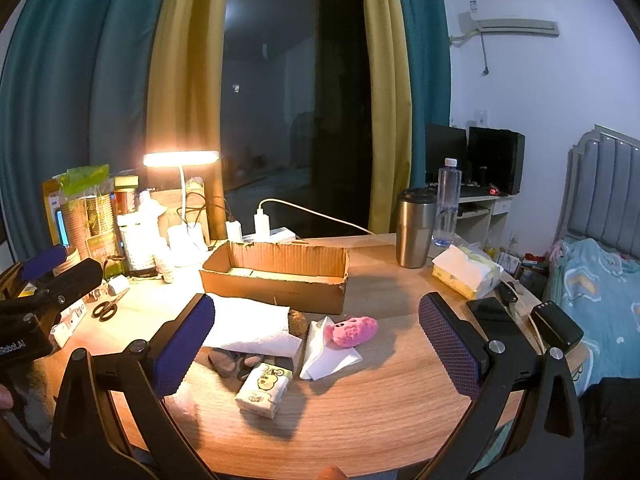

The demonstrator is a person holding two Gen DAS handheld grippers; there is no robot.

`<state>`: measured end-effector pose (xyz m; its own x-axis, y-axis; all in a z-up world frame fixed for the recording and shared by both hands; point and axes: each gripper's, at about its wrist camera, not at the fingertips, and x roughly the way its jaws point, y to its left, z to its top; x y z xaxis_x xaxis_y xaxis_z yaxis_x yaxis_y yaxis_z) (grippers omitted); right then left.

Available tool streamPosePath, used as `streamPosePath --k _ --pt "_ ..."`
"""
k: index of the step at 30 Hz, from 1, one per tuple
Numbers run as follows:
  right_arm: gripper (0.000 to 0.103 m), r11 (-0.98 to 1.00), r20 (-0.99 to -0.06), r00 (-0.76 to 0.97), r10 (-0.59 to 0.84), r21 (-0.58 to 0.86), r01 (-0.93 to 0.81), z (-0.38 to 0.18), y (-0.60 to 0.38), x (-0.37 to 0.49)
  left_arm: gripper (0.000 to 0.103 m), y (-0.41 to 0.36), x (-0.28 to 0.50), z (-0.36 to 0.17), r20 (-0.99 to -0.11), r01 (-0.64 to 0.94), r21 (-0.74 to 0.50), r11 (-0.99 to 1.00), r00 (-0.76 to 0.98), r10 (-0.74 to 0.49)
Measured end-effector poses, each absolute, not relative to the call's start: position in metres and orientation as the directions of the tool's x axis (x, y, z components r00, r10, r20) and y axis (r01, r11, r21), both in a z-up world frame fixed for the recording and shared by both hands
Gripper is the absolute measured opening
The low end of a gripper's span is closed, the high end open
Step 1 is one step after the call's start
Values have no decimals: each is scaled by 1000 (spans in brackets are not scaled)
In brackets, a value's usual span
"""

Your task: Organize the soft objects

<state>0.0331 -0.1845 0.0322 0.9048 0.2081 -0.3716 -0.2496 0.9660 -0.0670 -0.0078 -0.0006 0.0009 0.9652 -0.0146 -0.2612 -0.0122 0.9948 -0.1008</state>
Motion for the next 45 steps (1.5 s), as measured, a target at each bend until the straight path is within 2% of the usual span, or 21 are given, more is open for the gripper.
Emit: streamPosePath --k 45 --pt "103 966 -382 900 208 -65 -251 31 -182 31 102 -4 -9 0 -261 -1 -101 995 965 -25"
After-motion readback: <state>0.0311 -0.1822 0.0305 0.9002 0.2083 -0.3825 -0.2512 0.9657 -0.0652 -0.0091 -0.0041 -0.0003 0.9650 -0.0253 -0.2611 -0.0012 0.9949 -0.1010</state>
